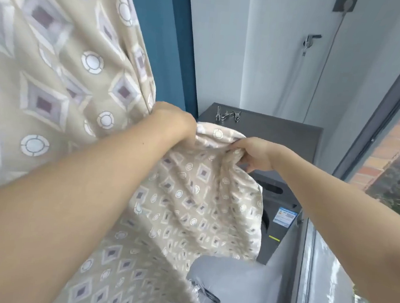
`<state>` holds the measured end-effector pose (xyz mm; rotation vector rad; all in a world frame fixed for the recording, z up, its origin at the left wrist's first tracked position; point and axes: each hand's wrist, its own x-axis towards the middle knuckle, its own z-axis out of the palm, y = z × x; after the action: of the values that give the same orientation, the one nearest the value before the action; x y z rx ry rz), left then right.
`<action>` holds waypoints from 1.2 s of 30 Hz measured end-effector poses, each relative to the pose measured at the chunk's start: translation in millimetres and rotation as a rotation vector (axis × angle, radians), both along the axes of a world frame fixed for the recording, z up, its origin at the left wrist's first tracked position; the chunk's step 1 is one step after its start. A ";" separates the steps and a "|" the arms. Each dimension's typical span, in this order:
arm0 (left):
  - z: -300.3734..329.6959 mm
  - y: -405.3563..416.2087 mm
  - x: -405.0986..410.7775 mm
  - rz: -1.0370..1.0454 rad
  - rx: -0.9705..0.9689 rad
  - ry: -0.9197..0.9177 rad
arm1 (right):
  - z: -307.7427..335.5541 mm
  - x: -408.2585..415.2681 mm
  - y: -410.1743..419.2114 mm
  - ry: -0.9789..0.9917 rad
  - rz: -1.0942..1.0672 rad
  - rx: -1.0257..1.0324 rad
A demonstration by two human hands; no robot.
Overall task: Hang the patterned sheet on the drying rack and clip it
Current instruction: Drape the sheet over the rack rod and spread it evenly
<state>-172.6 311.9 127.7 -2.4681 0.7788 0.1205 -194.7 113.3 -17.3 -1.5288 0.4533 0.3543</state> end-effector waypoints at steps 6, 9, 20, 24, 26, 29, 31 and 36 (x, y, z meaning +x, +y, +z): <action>-39.0 12.6 -2.2 -0.287 -0.469 -0.290 | -39.3 -35.0 3.9 0.060 0.146 0.086; -50.2 26.0 3.1 -0.551 -0.615 -0.406 | -58.9 -46.8 2.0 0.059 0.124 0.489; -24.5 35.1 -6.7 -0.291 -0.333 0.186 | -113.4 -30.1 88.2 0.308 0.170 0.279; -33.4 55.7 -7.1 -0.410 -0.330 0.161 | -108.2 -36.6 107.6 0.189 -0.050 0.469; -36.9 68.7 -6.4 -0.475 -0.354 0.110 | -106.8 -38.9 112.2 0.138 -0.038 0.477; -46.0 89.8 -7.1 -0.577 -0.397 0.026 | -104.7 -37.3 112.3 0.053 -0.022 0.485; -53.2 99.8 -7.3 -0.635 -0.418 -0.016 | -97.4 -35.1 105.0 0.015 -0.020 0.483; -56.9 101.2 -7.5 -0.702 -0.364 -0.098 | -50.9 -34.7 71.4 -0.024 0.034 0.054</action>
<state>-180.2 413.0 70.8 -2.3305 1.6833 -0.4289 -229.4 184.8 -68.2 -1.4878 0.3962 0.3718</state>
